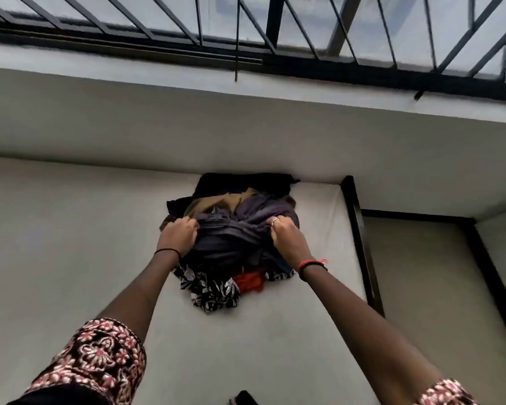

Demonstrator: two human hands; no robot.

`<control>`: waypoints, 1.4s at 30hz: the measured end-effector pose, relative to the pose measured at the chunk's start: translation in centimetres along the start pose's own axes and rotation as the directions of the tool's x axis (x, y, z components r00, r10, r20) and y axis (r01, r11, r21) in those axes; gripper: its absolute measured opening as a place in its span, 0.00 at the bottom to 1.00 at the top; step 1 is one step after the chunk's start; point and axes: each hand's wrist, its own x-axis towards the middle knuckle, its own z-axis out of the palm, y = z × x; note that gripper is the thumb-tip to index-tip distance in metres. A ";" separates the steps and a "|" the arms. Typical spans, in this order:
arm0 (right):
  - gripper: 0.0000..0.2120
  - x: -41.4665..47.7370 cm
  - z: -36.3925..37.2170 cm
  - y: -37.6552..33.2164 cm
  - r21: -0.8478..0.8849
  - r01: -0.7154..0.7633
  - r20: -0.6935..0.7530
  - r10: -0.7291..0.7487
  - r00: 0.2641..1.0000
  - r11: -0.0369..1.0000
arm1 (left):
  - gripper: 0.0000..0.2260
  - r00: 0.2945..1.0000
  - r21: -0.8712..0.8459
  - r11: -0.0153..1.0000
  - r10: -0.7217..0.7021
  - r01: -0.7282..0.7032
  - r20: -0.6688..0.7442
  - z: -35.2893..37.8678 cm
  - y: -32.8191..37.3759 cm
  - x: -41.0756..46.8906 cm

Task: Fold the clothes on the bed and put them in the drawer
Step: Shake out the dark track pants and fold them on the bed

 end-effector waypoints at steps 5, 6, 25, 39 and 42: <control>0.16 2.6 6.2 1.1 0.037 -0.049 0.091 0.045 0.995 0.998 | 0.17 0.993 -0.145 0.983 -0.111 0.114 0.030 5.4 -2.2 2.0; 0.17 2.9 7.2 1.2 0.030 -0.068 0.096 0.065 0.993 0.997 | 0.18 0.991 -0.165 0.978 -0.130 0.131 0.015 6.4 -2.6 2.5; 0.23 8.2 13.5 3.5 -0.200 -0.029 0.145 0.059 0.988 0.979 | 0.15 0.978 -0.044 0.977 -0.210 0.210 0.008 10.7 -4.9 7.3; 0.19 2.8 -1.5 7.4 -0.338 0.079 -0.203 -0.155 0.967 0.938 | 0.17 0.980 -0.735 0.654 -0.186 0.180 0.075 -6.6 0.3 4.6; 0.25 1.9 -6.5 7.2 -0.313 0.081 -0.227 -0.157 0.961 0.946 | 0.18 0.999 -0.644 0.765 -0.031 0.004 -0.030 -13.4 1.5 3.5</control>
